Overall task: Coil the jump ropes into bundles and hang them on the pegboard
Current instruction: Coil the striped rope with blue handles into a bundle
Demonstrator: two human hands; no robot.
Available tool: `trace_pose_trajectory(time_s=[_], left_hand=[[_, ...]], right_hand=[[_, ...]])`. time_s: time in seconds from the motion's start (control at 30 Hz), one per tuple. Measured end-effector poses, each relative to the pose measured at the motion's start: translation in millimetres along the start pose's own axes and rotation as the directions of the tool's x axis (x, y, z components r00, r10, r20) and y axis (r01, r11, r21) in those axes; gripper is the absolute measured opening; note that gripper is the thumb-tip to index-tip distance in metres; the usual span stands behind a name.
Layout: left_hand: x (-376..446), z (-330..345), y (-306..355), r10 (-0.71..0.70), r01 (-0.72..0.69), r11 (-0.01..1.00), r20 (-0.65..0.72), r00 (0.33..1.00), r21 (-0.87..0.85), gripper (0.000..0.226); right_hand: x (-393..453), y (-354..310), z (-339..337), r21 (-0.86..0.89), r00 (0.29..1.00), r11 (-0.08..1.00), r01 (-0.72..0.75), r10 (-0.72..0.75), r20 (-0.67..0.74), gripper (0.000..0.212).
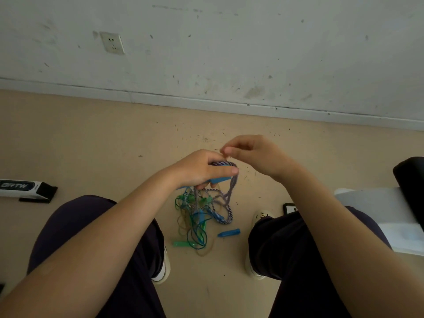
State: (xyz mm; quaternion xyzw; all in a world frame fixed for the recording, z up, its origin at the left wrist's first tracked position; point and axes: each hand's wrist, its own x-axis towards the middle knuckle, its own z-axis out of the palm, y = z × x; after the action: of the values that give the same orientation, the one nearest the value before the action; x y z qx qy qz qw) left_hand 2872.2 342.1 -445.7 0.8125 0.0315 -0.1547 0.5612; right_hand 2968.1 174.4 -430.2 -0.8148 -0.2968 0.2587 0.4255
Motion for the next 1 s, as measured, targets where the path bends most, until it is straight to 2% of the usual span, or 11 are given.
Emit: trace_pose_trajectory(time_s=[0.1, 0.2, 0.33, 0.4, 0.47, 0.53, 0.67, 0.8, 0.9, 1.0], left_hand=[[-2, -6, -2, -0.008, 0.011, 0.996, -0.036, 0.999, 0.087, 0.032], [-3, -12, -7, -0.009, 0.017, 0.988, -0.056, 0.998, 0.151, 0.035], [-9, -28, -14, -0.002, 0.024, 0.984, -0.124, 0.992, 0.178, 0.045], [-11, -38, -19, -0.006, 0.041, 0.982, -0.184, 0.983, 0.187, 0.054], [-10, -43, -23, 0.008, 0.043, 0.979, -0.245, 0.969, 0.201, 0.062], [-8, -42, -23, 0.036, 0.025, 0.971, -0.25, 0.968, 0.237, 0.067], [-7, -24, -20, 0.108, -0.034, 0.915, -0.163, 0.981, 0.403, 0.049], [-2, -13, -15, 0.121, -0.046, 0.899, -0.147, 0.982, 0.435, 0.063], [-3, -14, -14, 0.115, -0.059, 0.921, -0.124, 0.986, 0.386, 0.068], [-5, -28, -15, 0.123, -0.057, 0.944, -0.187, 0.975, 0.325, 0.059]], right_hand=[[-4, -3, 3, -0.054, 0.995, 0.998, -0.04, 0.045, 0.092, 0.021], [-6, -4, 4, -0.029, 0.996, 0.999, -0.028, 0.03, 0.082, 0.027], [-9, -3, -10, 0.101, 0.993, 0.993, 0.061, -0.05, -0.104, 0.018], [-10, 1, -22, 0.271, 0.973, 0.958, 0.097, -0.034, -0.228, 0.023], [-9, 3, -30, 0.332, 0.963, 0.938, 0.101, -0.008, -0.269, 0.027], [-10, 5, -32, 0.278, 0.98, 0.958, 0.07, -0.014, -0.197, 0.031], [-14, -1, -15, 0.117, 0.998, 0.993, -0.021, 0.014, 0.056, 0.044], [-12, -9, 2, 0.061, 0.985, 0.997, -0.038, 0.027, 0.17, 0.037], [-10, -9, -1, 0.097, 0.996, 0.995, -0.029, 0.02, 0.086, 0.027], [-11, -5, -18, 0.336, 0.995, 0.941, 0.039, -0.005, -0.102, 0.028]])
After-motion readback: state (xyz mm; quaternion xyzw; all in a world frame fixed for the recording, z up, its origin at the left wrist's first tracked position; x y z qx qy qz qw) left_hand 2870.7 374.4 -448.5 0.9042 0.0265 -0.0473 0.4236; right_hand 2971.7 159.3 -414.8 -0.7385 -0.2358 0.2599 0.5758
